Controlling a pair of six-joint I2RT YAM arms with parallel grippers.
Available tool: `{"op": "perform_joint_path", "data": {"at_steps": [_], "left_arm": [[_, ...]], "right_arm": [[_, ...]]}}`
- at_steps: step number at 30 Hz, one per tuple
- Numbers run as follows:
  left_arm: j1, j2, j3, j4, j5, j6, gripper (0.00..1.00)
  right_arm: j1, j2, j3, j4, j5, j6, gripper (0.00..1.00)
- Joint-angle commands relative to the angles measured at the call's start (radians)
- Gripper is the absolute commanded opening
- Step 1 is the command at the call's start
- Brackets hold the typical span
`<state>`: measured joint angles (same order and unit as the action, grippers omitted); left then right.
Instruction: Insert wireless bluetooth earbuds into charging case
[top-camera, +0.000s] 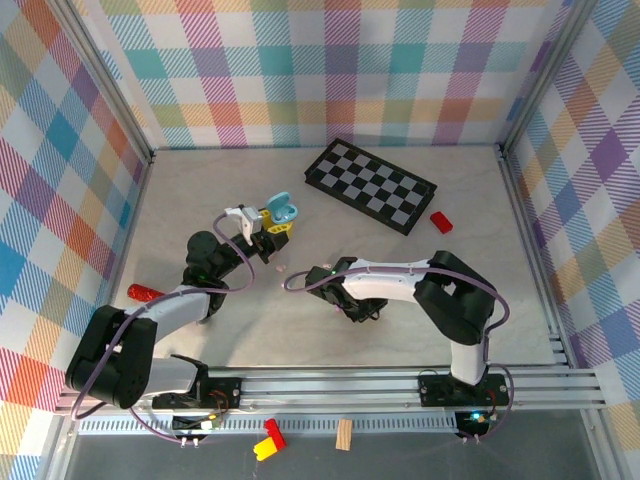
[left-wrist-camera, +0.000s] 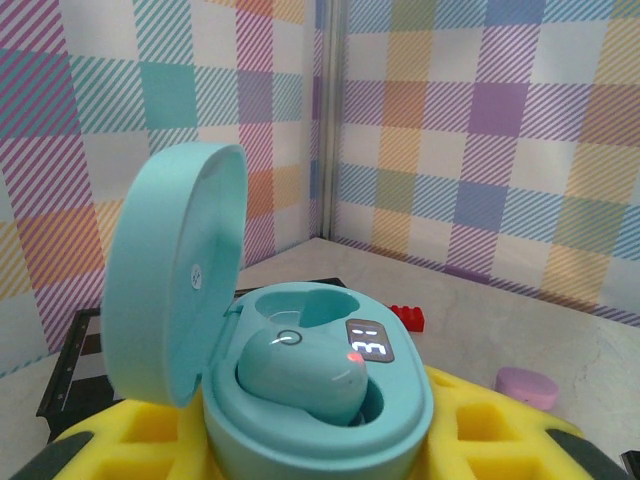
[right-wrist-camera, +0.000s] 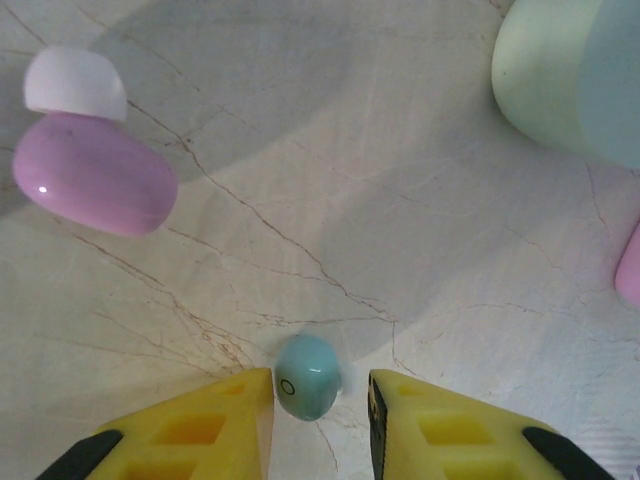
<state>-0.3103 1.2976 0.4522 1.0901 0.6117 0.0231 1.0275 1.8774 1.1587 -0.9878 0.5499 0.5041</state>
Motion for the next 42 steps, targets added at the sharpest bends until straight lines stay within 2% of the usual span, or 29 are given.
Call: {"op": "perform_joint_path", "data": {"at_steps": [1,16,21,31,42], "left_arm": [[0.011,-0.03,-0.009,-0.001,0.02,0.019,0.31],[0.011,-0.034,-0.012,-0.013,0.028,0.023,0.31],[0.011,-0.028,-0.011,-0.023,0.043,0.03,0.31],[-0.008,0.005,-0.007,-0.016,0.083,0.049,0.31],[-0.151,0.052,0.025,-0.071,0.157,0.115,0.31]], "right_arm": [[-0.003,0.024,-0.001,-0.009,0.006,-0.02,0.3],[-0.013,0.028,-0.012,-0.025,0.028,-0.009,0.19],[-0.019,-0.054,-0.036,0.003,0.003,-0.009,0.19],[-0.077,-0.443,-0.108,0.115,-0.198,-0.009,0.19],[-0.261,-0.741,-0.112,0.331,-0.68,-0.002,0.2]]}}
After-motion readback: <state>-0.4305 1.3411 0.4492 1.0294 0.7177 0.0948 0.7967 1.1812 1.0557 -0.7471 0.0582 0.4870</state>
